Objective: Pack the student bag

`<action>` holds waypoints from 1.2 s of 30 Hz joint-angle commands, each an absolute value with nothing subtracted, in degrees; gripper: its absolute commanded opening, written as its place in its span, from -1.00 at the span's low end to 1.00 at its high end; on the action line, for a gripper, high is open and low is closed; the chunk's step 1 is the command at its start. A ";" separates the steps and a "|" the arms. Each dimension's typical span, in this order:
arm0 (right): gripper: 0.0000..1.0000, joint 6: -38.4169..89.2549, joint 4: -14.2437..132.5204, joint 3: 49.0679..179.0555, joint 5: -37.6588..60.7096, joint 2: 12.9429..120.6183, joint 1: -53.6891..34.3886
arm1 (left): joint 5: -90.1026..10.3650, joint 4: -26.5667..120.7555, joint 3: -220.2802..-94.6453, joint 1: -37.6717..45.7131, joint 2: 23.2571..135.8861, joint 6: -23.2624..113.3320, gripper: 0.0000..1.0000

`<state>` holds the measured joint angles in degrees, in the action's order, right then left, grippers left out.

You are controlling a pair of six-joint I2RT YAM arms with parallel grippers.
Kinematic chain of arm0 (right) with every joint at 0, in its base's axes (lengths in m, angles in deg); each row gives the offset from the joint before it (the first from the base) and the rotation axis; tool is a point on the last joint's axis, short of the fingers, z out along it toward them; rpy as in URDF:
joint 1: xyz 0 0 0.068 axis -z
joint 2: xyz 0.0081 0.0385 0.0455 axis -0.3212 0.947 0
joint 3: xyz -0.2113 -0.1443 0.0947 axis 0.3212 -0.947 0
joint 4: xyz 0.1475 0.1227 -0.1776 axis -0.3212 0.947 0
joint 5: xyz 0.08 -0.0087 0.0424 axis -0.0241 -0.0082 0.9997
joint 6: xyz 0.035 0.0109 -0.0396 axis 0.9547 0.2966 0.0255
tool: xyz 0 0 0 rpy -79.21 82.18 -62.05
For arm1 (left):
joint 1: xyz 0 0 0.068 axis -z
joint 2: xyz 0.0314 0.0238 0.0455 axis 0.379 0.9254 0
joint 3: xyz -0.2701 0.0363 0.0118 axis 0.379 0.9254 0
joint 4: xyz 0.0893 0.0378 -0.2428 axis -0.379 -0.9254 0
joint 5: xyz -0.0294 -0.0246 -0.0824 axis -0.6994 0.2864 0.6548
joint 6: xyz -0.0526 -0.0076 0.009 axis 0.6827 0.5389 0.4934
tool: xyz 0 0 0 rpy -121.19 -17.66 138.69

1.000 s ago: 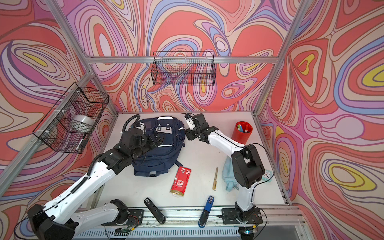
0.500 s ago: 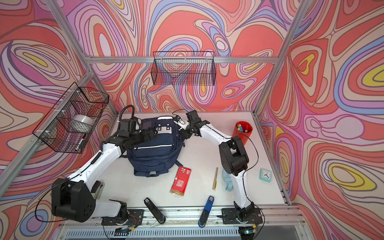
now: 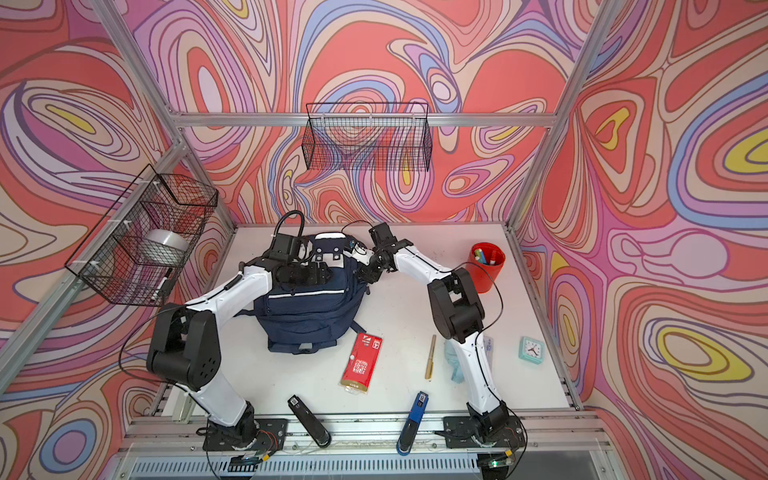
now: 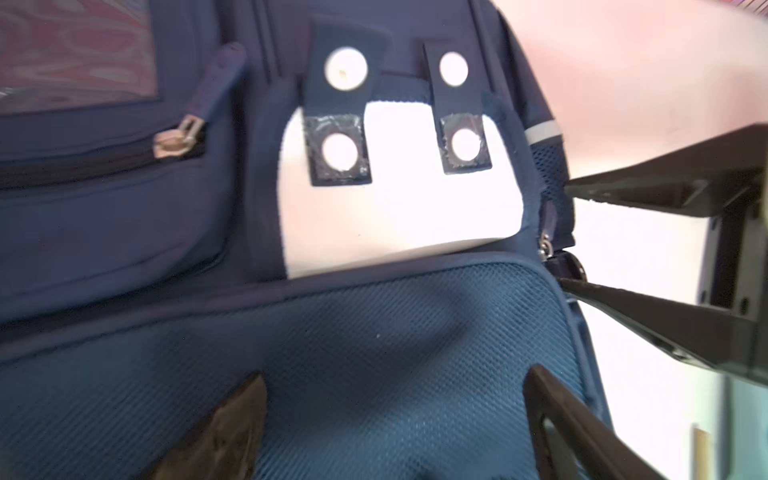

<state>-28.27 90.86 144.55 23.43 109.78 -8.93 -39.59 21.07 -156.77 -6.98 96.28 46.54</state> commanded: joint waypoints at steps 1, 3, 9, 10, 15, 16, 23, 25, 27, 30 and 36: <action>0.16 -30.23 88.82 145.95 24.26 112.55 -8.60 | -43.70 18.63 -156.88 -7.06 97.97 44.33 0.79; 0.14 -31.72 89.15 146.31 24.15 113.62 -8.60 | -43.37 21.35 -154.63 -7.11 97.39 45.56 0.76; -0.12 -35.34 90.48 148.50 25.36 115.88 -8.60 | -41.33 23.45 -154.70 -6.96 99.05 46.83 0.72; -0.24 -36.60 90.52 148.43 25.36 116.04 -8.75 | -40.81 23.53 -155.00 -6.82 99.63 46.96 0.72; -0.77 -39.81 90.08 147.88 20.26 117.00 -8.95 | -40.76 24.24 -154.72 -5.68 100.85 47.83 0.63; -0.80 -39.82 89.89 147.45 19.83 116.42 -8.95 | -40.63 24.41 -154.72 -5.61 101.12 47.96 0.62; -1.00 -37.14 72.65 131.67 14.01 104.52 -10.77 | -40.05 25.85 -154.72 -5.57 103.25 53.09 0.34; -1.00 -37.93 70.90 128.75 10.73 102.52 -12.27 | -39.32 26.31 -154.88 -5.54 103.33 54.43 0.34; -1.00 -38.07 68.32 125.61 7.13 101.05 -13.41 | -39.22 26.53 -155.29 -5.61 103.62 54.92 0.34; -0.92 -37.41 69.00 123.52 7.79 100.47 -13.34 | -39.09 26.38 -155.65 -5.57 103.95 55.06 0.34; -0.83 -34.56 72.84 125.88 16.20 101.20 -11.25 | -38.50 26.22 -155.67 -5.58 103.21 54.79 0.29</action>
